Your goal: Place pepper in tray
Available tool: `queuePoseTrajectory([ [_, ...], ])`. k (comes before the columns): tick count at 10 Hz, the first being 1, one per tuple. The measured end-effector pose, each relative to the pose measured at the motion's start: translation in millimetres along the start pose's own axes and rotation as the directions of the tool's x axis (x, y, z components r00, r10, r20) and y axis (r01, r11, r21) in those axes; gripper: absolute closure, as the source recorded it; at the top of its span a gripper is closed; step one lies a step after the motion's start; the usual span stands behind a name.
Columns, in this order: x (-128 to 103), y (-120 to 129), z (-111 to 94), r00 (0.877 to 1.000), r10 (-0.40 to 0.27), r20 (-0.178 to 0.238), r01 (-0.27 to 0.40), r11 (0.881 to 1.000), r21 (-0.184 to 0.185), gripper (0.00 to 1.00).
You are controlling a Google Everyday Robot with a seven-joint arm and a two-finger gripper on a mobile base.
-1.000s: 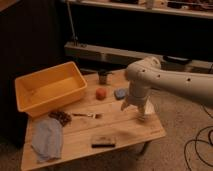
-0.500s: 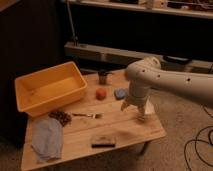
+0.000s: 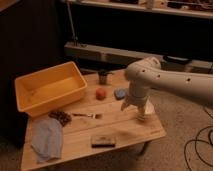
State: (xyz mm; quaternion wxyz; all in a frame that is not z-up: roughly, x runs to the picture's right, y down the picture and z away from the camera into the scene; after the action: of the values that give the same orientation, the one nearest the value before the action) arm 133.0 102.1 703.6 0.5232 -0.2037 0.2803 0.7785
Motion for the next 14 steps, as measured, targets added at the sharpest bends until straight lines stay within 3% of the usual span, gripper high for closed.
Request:
queuePoseTrajectory([
  [1,-2.7,2.1,-1.4,1.0,-0.016,0.018,0.016,1.0,-0.014,0.35],
  [2,-13.4,9.7,-7.1,0.995,-0.058,0.076,0.063,0.996,-0.056,0.35],
  [4,-41.9,23.8,-22.1,0.976,-0.12,0.184,0.146,0.98,-0.137,0.35],
  [5,-68.0,33.8,-39.6,0.942,-0.192,0.274,0.251,0.947,-0.201,0.35],
  [6,-84.7,39.8,-52.3,0.913,-0.239,0.33,0.326,0.915,-0.239,0.35],
  [7,-102.9,48.1,-68.9,0.87,-0.284,0.402,0.409,0.872,-0.269,0.35],
  [8,-114.0,51.1,-78.5,0.841,-0.306,0.447,0.455,0.846,-0.278,0.35],
  [9,-128.6,50.2,-91.7,0.801,-0.322,0.505,0.505,0.817,-0.28,0.35],
  [10,-137.9,48.2,-100.1,0.775,-0.328,0.54,0.532,0.8,-0.277,0.35],
  [11,-141.6,48.3,-104.0,0.766,-0.33,0.552,0.541,0.795,-0.274,0.35],
  [12,-141.9,49.5,-104.6,0.77,-0.332,0.544,0.539,0.795,-0.278,0.35],
  [13,-139.2,54.8,-98.9,0.762,-0.353,0.542,0.564,0.774,-0.288,0.35],
  [14,-139.1,56.3,-93.0,0.73,-0.406,0.55,0.617,0.737,-0.275,0.35],
])
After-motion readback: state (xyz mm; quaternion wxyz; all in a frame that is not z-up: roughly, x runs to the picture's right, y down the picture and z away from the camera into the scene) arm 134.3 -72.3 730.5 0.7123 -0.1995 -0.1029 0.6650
